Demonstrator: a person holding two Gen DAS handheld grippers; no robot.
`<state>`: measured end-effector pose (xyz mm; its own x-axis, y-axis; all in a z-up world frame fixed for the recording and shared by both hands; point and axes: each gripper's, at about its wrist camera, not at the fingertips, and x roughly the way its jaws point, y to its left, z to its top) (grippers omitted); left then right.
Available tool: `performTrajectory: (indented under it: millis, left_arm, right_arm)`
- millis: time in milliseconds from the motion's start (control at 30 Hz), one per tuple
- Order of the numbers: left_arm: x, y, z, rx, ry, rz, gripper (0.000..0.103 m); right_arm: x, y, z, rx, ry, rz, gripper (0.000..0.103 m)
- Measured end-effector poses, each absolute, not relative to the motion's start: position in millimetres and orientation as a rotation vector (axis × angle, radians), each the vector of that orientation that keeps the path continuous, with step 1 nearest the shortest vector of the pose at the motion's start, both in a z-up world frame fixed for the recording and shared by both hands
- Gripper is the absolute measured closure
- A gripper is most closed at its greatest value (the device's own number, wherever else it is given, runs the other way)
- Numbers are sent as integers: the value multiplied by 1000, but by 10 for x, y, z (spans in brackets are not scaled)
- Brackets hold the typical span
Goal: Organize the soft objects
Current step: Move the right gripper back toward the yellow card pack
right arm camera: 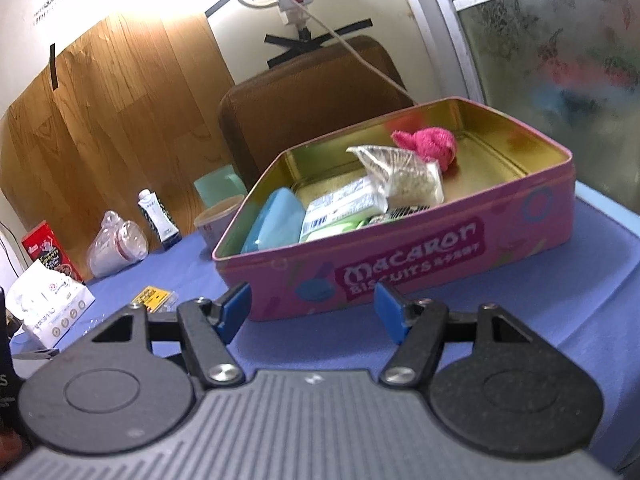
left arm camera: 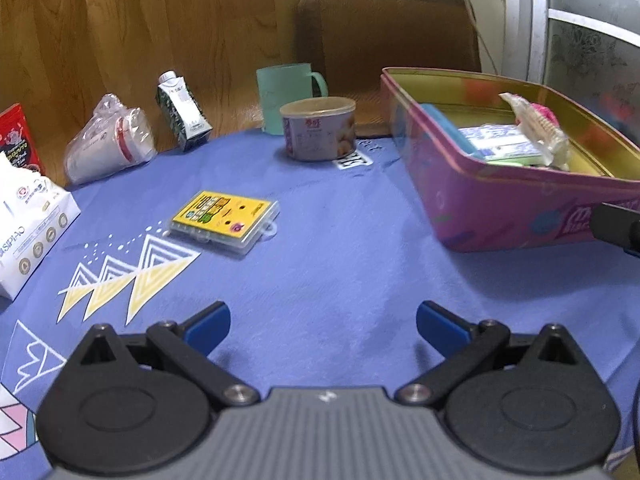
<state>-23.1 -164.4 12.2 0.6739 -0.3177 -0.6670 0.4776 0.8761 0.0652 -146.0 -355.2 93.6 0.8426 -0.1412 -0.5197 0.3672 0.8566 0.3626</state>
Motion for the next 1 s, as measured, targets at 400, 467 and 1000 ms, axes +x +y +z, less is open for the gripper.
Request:
performTrajectory:
  millis: [400,467,1000]
  left_arm:
    - [-95,-1471,31,236,715,-419,0]
    - [-73,-1430,32,235,711,-413,0]
    - [344,-778,38,163,709,-269,0]
  right_arm:
    - [-1311,-3410,866,460,546,-250,33]
    - [-1273,-3355,859,450,556,-237,33]
    - [-874,-2661,835,292,647,-49,33]
